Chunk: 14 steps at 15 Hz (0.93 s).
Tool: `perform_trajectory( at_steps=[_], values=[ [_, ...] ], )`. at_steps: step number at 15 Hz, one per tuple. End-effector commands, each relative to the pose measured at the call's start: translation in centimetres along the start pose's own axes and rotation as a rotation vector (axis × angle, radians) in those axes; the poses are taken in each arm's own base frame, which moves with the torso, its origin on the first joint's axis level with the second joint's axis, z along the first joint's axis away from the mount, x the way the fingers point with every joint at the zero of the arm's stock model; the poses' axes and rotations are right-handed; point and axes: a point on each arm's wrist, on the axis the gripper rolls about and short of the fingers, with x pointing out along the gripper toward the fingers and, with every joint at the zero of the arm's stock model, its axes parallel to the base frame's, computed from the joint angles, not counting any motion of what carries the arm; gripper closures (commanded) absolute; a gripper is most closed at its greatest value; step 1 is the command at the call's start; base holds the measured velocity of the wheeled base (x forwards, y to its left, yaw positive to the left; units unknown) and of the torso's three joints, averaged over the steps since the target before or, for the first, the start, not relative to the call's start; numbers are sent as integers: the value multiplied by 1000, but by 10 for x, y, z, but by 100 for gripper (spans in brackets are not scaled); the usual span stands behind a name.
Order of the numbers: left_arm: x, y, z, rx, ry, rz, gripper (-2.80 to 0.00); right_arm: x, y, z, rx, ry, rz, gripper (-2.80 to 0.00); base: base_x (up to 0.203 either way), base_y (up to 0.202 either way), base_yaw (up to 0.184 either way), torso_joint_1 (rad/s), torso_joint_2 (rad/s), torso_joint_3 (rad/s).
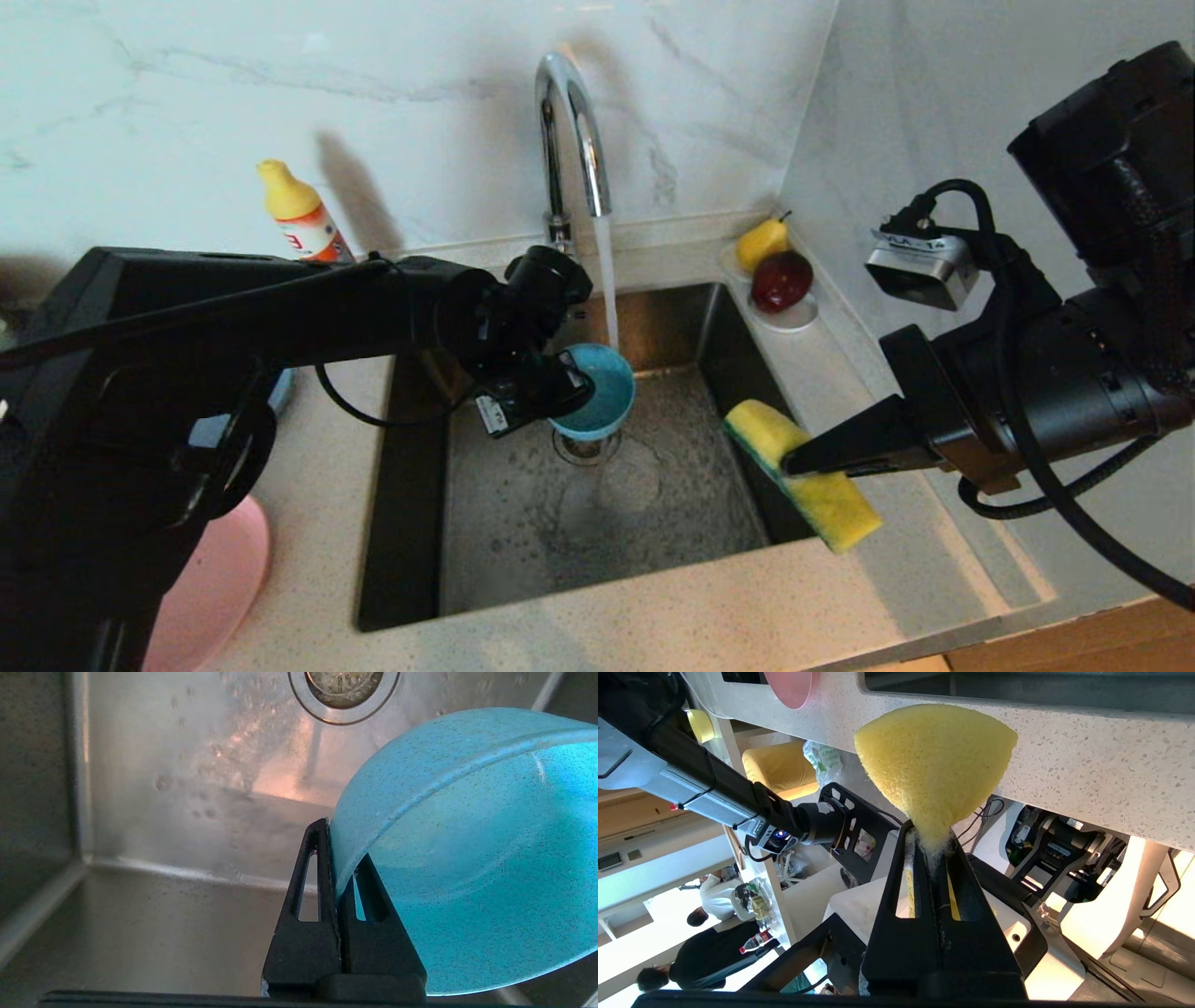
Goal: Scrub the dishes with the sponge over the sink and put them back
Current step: Wash the bowl
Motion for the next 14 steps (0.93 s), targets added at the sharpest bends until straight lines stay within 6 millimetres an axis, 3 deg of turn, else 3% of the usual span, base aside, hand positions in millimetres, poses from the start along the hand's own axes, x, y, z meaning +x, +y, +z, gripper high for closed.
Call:
perform_trajectory(
  at_steps=[1, 14],
  values=[
    [7, -1, -3, -3, 1, 4, 0, -2, 1, -1, 3, 0, 3, 0, 0, 0, 0, 0, 0, 0],
    [3, -8, -8, -5, -4, -17, 0, -6, 1, -1, 2, -11, 7, 0, 0, 0, 0, 0, 0, 0]
  ],
)
